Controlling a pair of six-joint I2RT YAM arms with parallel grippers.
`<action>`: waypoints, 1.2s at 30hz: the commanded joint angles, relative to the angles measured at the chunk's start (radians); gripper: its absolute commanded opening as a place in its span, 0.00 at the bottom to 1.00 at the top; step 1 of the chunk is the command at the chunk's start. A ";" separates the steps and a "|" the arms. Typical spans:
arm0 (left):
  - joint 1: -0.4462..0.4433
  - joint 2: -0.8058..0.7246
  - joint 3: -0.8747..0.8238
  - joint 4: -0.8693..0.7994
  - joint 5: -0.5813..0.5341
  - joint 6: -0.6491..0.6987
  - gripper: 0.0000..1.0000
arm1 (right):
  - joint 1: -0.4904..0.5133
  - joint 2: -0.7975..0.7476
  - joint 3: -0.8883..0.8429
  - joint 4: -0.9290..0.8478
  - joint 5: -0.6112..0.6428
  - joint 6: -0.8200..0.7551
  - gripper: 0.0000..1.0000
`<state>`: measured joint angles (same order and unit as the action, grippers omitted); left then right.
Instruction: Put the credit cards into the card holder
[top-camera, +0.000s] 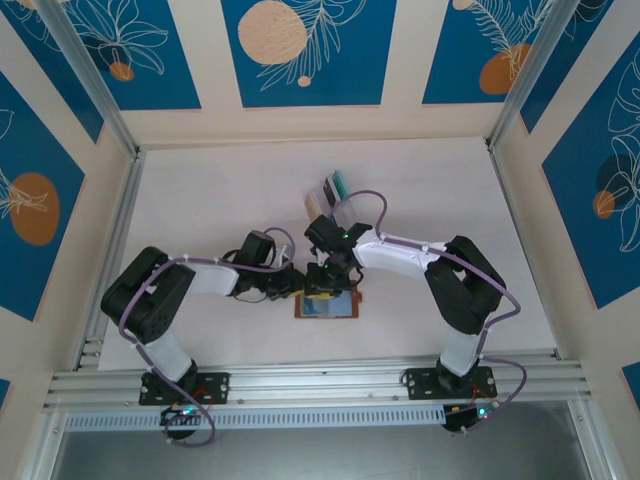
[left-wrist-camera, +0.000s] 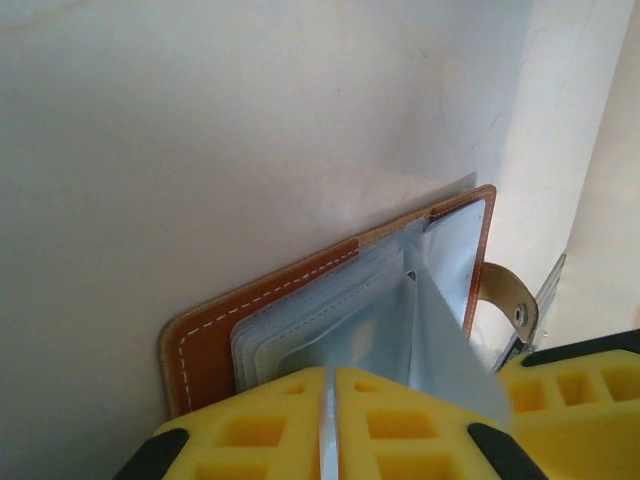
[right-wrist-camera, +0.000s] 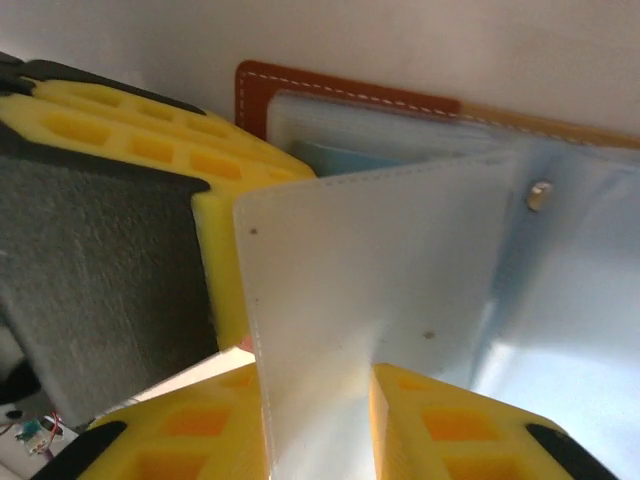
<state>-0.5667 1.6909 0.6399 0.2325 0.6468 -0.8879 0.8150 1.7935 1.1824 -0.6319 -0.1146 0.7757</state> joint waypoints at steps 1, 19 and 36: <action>0.010 -0.036 -0.043 -0.028 0.036 -0.067 0.12 | 0.004 0.036 0.013 0.030 -0.053 0.012 0.33; 0.163 -0.271 -0.071 -0.240 0.015 -0.023 0.16 | 0.028 0.130 0.020 0.054 -0.049 0.000 0.36; 0.203 -0.250 0.101 -0.367 0.009 0.066 0.18 | 0.000 0.036 0.237 -0.254 0.015 -0.184 0.57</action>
<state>-0.3813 1.4216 0.6914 -0.1024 0.6441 -0.8528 0.8333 1.8874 1.3815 -0.7803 -0.1200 0.6563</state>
